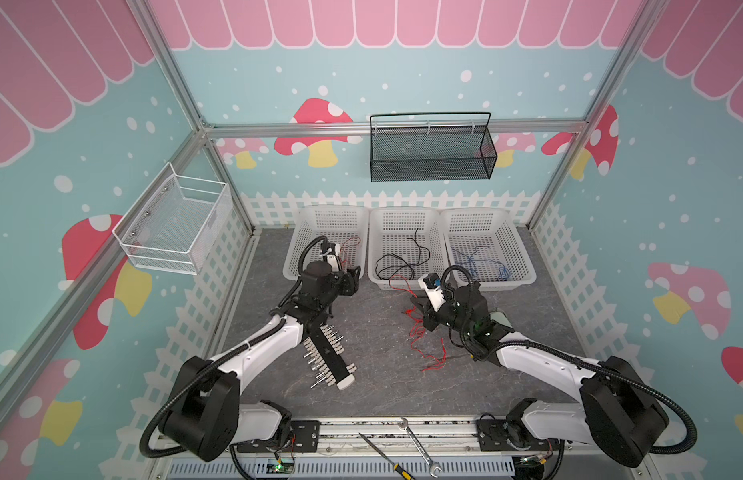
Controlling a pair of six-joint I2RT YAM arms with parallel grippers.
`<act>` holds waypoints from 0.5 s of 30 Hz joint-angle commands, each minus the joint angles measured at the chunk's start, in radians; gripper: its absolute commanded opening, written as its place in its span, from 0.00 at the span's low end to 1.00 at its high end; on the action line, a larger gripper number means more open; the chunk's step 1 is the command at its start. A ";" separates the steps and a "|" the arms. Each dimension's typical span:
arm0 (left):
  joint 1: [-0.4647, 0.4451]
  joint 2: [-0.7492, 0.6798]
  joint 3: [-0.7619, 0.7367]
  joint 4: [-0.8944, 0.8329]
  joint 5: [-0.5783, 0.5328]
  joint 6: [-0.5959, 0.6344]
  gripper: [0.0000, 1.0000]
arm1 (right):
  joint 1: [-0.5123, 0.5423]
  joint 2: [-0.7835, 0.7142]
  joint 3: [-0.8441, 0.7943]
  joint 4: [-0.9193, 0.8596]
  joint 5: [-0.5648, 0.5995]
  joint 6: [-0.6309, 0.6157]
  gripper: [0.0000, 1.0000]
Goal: Untangle the cables
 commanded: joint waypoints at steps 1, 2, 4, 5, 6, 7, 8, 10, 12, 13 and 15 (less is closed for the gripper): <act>-0.023 -0.072 -0.085 0.051 0.084 -0.019 0.64 | 0.005 0.027 0.041 0.026 -0.017 -0.036 0.00; -0.043 -0.093 -0.103 0.051 0.099 -0.009 0.64 | 0.005 0.035 0.048 0.028 -0.023 -0.039 0.00; -0.068 -0.121 -0.132 0.051 0.131 0.013 0.63 | 0.005 0.050 0.063 0.028 -0.035 -0.039 0.00; -0.082 -0.131 -0.142 0.053 0.152 0.017 0.64 | 0.006 0.054 0.069 0.031 -0.039 -0.038 0.00; -0.092 -0.138 -0.150 0.057 0.181 0.017 0.64 | 0.004 0.060 0.075 0.036 -0.044 -0.036 0.00; -0.104 -0.141 -0.154 0.066 0.205 0.017 0.64 | 0.004 0.063 0.080 0.039 -0.050 -0.037 0.00; -0.120 -0.144 -0.160 0.084 0.225 0.010 0.64 | 0.004 0.068 0.086 0.043 -0.059 -0.038 0.01; -0.144 -0.141 -0.171 0.143 0.265 -0.011 0.64 | 0.005 0.076 0.096 0.046 -0.074 -0.039 0.02; -0.170 -0.132 -0.188 0.220 0.285 -0.025 0.64 | 0.004 0.082 0.104 0.052 -0.093 -0.036 0.02; -0.181 -0.124 -0.191 0.258 0.290 -0.031 0.64 | 0.004 0.086 0.105 0.059 -0.105 -0.033 0.02; -0.192 -0.099 -0.194 0.320 0.294 -0.057 0.64 | 0.006 0.091 0.105 0.077 -0.130 -0.023 0.02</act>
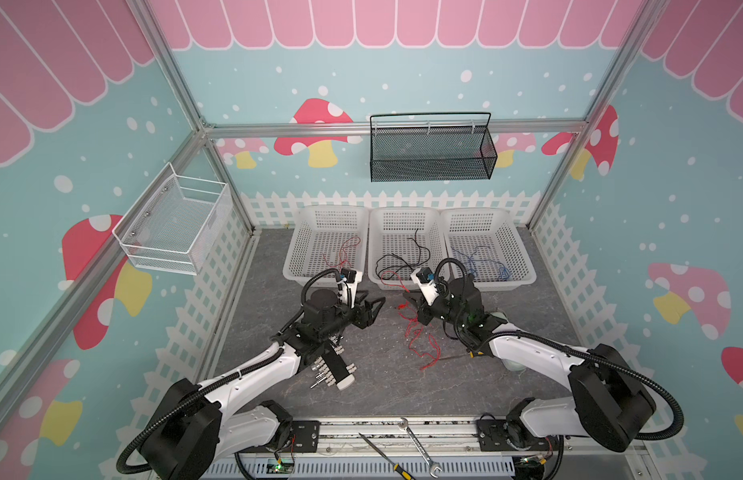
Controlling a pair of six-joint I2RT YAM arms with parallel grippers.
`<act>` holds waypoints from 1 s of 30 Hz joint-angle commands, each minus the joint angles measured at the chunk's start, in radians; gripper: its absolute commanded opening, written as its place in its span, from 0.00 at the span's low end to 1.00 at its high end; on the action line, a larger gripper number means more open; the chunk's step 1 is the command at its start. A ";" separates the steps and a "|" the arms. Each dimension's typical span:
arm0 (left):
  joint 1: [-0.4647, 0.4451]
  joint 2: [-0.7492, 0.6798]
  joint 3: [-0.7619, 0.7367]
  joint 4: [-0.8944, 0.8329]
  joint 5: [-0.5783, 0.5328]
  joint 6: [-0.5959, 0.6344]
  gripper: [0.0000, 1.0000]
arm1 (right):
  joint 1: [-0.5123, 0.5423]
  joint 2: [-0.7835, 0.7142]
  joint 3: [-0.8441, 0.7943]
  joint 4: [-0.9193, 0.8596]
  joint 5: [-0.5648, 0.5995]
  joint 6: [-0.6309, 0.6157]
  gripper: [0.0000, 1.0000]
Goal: Untangle the cables
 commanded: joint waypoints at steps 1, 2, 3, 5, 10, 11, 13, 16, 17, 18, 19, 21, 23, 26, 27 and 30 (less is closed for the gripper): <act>-0.015 0.039 -0.007 0.165 0.053 -0.064 0.64 | 0.004 0.011 0.023 0.062 -0.066 0.003 0.02; -0.015 0.054 -0.005 0.193 0.054 -0.085 0.64 | 0.005 0.012 0.023 0.074 -0.078 0.010 0.02; -0.017 0.072 -0.006 0.231 0.053 -0.105 0.64 | 0.006 0.013 0.021 0.083 -0.088 0.015 0.02; -0.016 0.106 -0.007 0.305 0.062 -0.138 0.64 | 0.006 0.013 0.017 0.100 -0.098 0.024 0.02; -0.021 0.203 0.019 0.434 0.087 -0.219 0.64 | 0.011 0.014 0.020 0.110 -0.104 0.025 0.02; -0.022 0.215 0.019 0.461 0.084 -0.232 0.64 | 0.012 0.013 0.022 0.111 -0.106 0.022 0.02; -0.025 0.244 0.019 0.530 0.083 -0.253 0.64 | 0.013 0.012 0.020 0.107 -0.101 0.019 0.02; -0.026 0.275 0.031 0.586 0.080 -0.278 0.64 | 0.018 0.012 0.023 0.098 -0.094 0.014 0.02; -0.027 0.283 0.034 0.601 0.082 -0.284 0.64 | 0.018 0.012 0.024 0.096 -0.091 0.012 0.02; -0.029 0.292 0.038 0.618 0.084 -0.290 0.64 | 0.020 0.014 0.024 0.091 -0.083 0.011 0.02; -0.031 0.299 0.043 0.630 0.087 -0.295 0.64 | 0.021 0.015 0.026 0.086 -0.075 0.010 0.02; -0.032 0.311 0.055 0.623 0.087 -0.299 0.63 | 0.024 0.017 0.030 0.080 -0.070 0.008 0.02; -0.037 0.320 0.069 0.600 0.081 -0.292 0.61 | 0.028 0.017 0.032 0.078 -0.067 0.004 0.02; -0.045 0.336 0.083 0.584 0.070 -0.282 0.54 | 0.037 0.017 0.039 0.069 -0.056 -0.004 0.02; -0.048 0.341 0.087 0.581 0.065 -0.280 0.52 | 0.040 0.019 0.042 0.064 -0.050 -0.007 0.02; -0.057 0.352 0.104 0.562 0.057 -0.267 0.37 | 0.047 0.023 0.050 0.052 -0.038 -0.015 0.02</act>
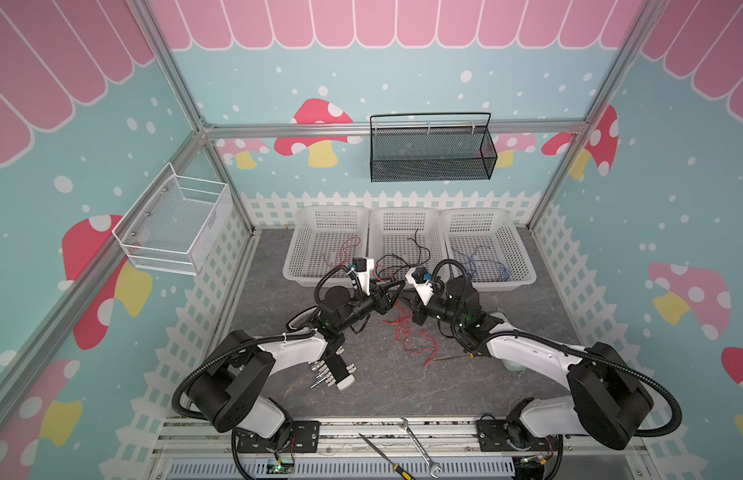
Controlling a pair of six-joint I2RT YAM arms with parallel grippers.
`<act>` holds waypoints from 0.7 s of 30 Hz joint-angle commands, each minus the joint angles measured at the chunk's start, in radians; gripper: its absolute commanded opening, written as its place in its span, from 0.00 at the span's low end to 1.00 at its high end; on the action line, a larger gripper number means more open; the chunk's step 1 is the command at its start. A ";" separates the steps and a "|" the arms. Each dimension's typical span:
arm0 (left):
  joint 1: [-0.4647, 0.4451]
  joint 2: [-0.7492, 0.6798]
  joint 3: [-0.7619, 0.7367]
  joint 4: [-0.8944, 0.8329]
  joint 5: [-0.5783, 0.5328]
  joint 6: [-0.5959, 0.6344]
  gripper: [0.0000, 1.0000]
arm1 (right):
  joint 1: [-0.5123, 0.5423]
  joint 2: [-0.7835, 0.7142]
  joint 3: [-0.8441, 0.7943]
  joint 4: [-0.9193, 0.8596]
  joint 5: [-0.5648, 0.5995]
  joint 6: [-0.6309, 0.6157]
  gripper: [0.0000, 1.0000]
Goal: Untangle the cables
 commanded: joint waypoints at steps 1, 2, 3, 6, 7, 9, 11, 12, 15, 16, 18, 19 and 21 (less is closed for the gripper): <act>-0.014 0.017 0.037 -0.006 -0.015 0.003 0.31 | 0.012 0.012 0.026 -0.014 0.019 -0.027 0.02; -0.020 0.018 0.043 -0.018 -0.015 0.014 0.23 | 0.015 0.010 0.027 -0.016 0.025 -0.029 0.03; -0.025 0.018 0.049 -0.034 -0.018 0.027 0.13 | 0.016 0.011 0.028 -0.022 0.034 -0.031 0.03; -0.046 0.008 0.062 -0.110 -0.050 0.067 0.00 | 0.018 0.005 0.029 -0.039 0.070 -0.033 0.06; -0.051 0.003 0.063 -0.127 -0.060 0.083 0.00 | 0.019 0.001 0.026 -0.044 0.081 -0.035 0.07; -0.064 -0.014 0.061 -0.149 -0.089 0.109 0.00 | 0.018 -0.002 0.026 -0.058 0.103 -0.036 0.11; -0.068 -0.031 0.055 -0.162 -0.110 0.122 0.00 | 0.018 -0.007 0.025 -0.072 0.115 -0.040 0.13; -0.068 -0.041 0.054 -0.171 -0.119 0.128 0.00 | 0.018 -0.009 0.022 -0.074 0.123 -0.041 0.14; -0.069 -0.070 0.061 -0.222 -0.151 0.152 0.00 | 0.018 -0.016 0.015 -0.084 0.133 -0.040 0.21; -0.069 -0.077 0.065 -0.240 -0.158 0.159 0.00 | 0.018 -0.018 0.014 -0.087 0.137 -0.041 0.23; -0.070 -0.084 0.077 -0.279 -0.172 0.172 0.00 | 0.019 -0.021 0.006 -0.087 0.143 -0.044 0.31; -0.069 -0.085 0.081 -0.289 -0.178 0.176 0.00 | 0.018 -0.023 0.003 -0.088 0.142 -0.049 0.34; -0.069 -0.087 0.087 -0.305 -0.186 0.180 0.00 | 0.018 -0.025 -0.002 -0.091 0.138 -0.059 0.40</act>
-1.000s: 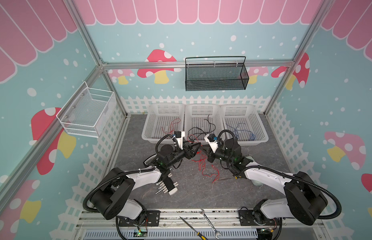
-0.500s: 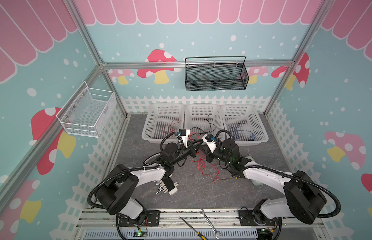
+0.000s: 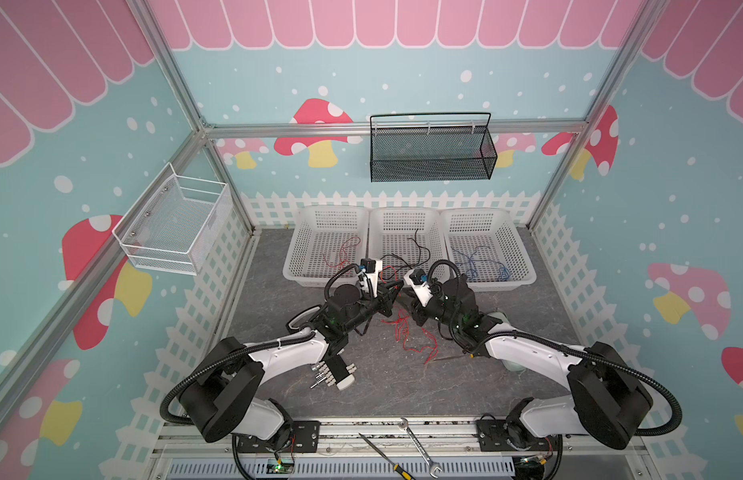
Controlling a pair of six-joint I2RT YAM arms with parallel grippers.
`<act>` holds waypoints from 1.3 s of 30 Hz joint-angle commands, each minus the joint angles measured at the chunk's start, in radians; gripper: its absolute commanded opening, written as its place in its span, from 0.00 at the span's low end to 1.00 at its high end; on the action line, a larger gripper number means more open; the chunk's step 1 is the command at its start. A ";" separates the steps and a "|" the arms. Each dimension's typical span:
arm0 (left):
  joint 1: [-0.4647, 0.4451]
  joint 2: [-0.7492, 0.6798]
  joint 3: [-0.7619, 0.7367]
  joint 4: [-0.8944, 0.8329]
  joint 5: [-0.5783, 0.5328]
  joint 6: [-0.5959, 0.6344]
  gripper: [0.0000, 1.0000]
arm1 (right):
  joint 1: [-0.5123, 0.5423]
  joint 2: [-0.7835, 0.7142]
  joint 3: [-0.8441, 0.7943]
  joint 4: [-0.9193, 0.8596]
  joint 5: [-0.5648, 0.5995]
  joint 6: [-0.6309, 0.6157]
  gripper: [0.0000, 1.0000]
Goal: Untangle the cables
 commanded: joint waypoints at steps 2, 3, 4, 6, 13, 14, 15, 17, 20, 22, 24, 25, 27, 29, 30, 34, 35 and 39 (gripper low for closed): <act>-0.006 -0.021 0.036 -0.061 -0.043 0.028 0.00 | 0.003 -0.020 -0.009 -0.020 0.008 -0.033 0.43; -0.006 -0.024 0.039 -0.063 -0.042 0.026 0.00 | 0.002 -0.017 -0.012 -0.023 0.003 -0.037 0.43; -0.007 -0.026 0.043 -0.065 -0.040 0.022 0.00 | 0.002 -0.014 -0.017 -0.023 -0.001 -0.042 0.43; -0.007 -0.035 0.058 -0.085 -0.037 0.022 0.00 | 0.002 -0.008 -0.028 -0.023 -0.008 -0.047 0.44; -0.007 -0.101 0.105 -0.166 -0.055 0.063 0.00 | 0.002 -0.014 -0.089 -0.037 0.008 -0.027 0.44; -0.007 -0.111 0.114 -0.185 -0.059 0.072 0.00 | 0.002 -0.018 -0.098 -0.038 0.013 -0.021 0.44; -0.008 -0.119 0.124 -0.209 -0.064 0.081 0.00 | 0.002 -0.022 -0.109 -0.039 0.017 -0.015 0.44; -0.007 -0.132 0.133 -0.233 -0.072 0.090 0.00 | 0.002 -0.031 -0.126 -0.040 0.025 -0.006 0.44; -0.008 -0.145 0.132 -0.237 -0.077 0.094 0.00 | 0.002 -0.034 -0.143 -0.043 0.026 0.004 0.44; -0.007 -0.153 0.132 -0.241 -0.081 0.092 0.00 | 0.002 -0.028 -0.144 -0.053 0.030 0.008 0.45; -0.007 -0.159 0.132 -0.239 -0.078 0.088 0.00 | 0.002 -0.015 -0.146 -0.054 0.026 0.013 0.44; -0.008 -0.160 0.132 -0.238 -0.077 0.085 0.00 | 0.002 -0.009 -0.146 -0.054 0.016 0.015 0.44; -0.008 -0.159 0.133 -0.237 -0.070 0.080 0.00 | 0.003 0.002 -0.146 -0.039 -0.013 0.027 0.44; -0.009 -0.160 0.135 -0.232 -0.064 0.072 0.00 | 0.002 0.015 -0.154 -0.001 -0.029 0.044 0.44; -0.010 -0.160 0.136 -0.228 -0.056 0.068 0.00 | 0.002 0.023 -0.159 0.025 -0.026 0.053 0.44; -0.014 -0.164 0.147 -0.230 -0.039 0.056 0.00 | 0.002 0.066 -0.159 0.086 -0.008 0.071 0.44; -0.016 -0.165 0.149 -0.231 -0.036 0.054 0.00 | 0.002 0.081 -0.151 0.090 -0.008 0.077 0.44; -0.025 -0.171 0.172 -0.255 -0.045 0.059 0.00 | 0.002 0.101 -0.147 0.095 -0.017 0.082 0.43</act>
